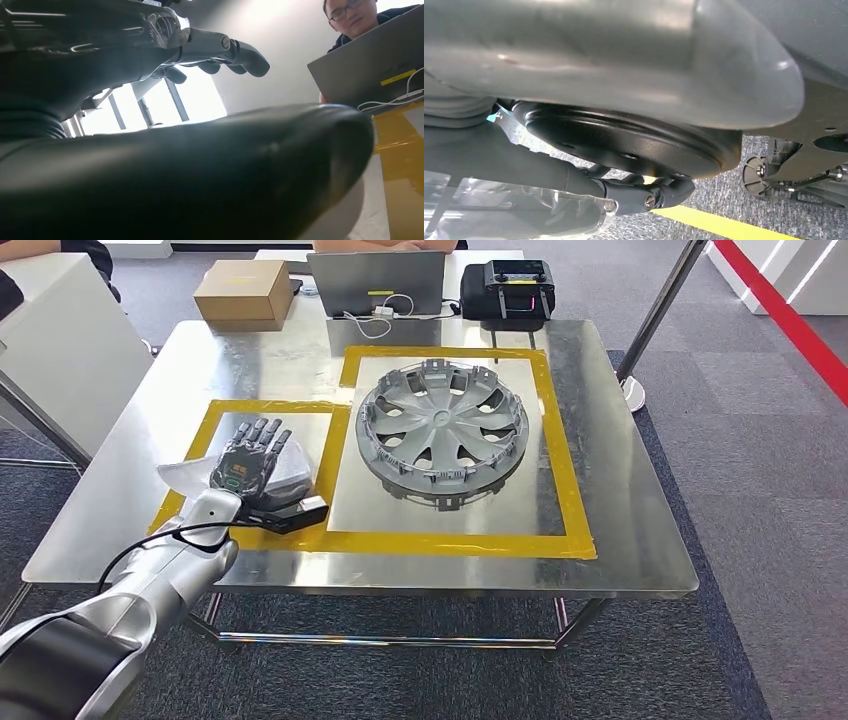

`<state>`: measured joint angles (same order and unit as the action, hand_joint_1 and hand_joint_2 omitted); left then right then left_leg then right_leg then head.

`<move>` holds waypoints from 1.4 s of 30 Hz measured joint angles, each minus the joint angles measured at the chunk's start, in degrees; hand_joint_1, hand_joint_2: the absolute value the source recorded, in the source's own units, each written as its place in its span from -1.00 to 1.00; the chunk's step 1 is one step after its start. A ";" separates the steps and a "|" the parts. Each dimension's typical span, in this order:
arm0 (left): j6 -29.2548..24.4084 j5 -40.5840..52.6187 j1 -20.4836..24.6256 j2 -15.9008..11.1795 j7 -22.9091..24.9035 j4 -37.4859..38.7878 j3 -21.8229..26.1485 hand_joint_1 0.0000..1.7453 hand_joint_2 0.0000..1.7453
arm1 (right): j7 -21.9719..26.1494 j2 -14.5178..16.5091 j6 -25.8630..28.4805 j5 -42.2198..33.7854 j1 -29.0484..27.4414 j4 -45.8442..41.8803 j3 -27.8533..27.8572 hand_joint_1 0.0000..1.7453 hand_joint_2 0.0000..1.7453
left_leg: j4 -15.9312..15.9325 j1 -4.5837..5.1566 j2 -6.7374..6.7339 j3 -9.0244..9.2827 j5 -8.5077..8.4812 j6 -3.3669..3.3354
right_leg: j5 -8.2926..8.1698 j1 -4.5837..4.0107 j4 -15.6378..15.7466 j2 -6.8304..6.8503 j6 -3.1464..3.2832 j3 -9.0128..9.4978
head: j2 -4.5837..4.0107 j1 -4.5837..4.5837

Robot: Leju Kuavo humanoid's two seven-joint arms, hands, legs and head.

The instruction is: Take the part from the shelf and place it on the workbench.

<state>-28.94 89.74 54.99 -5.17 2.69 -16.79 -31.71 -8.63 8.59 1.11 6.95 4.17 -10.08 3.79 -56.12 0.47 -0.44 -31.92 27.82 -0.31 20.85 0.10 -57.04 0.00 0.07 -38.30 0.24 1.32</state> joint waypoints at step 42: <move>3.39 -0.35 0.38 0.85 -0.33 -0.90 -0.75 -1.00 -1.00 | -0.24 0.32 -0.46 0.18 0.31 0.00 0.20 -1.00 -1.00 | 0.58 0.87 -0.52 2.22 1.12 -2.65 | 8.63 -0.94 -11.20 -0.65 -0.37 -5.76 | 0.00 -0.55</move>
<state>-25.56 89.39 55.38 -4.32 2.37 -17.68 -32.46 -8.87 8.91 0.66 7.13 4.47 -10.08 3.99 -55.54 1.34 -0.97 -29.70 28.94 -2.96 29.48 -0.84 -68.24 -0.65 -0.29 -44.05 0.24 0.77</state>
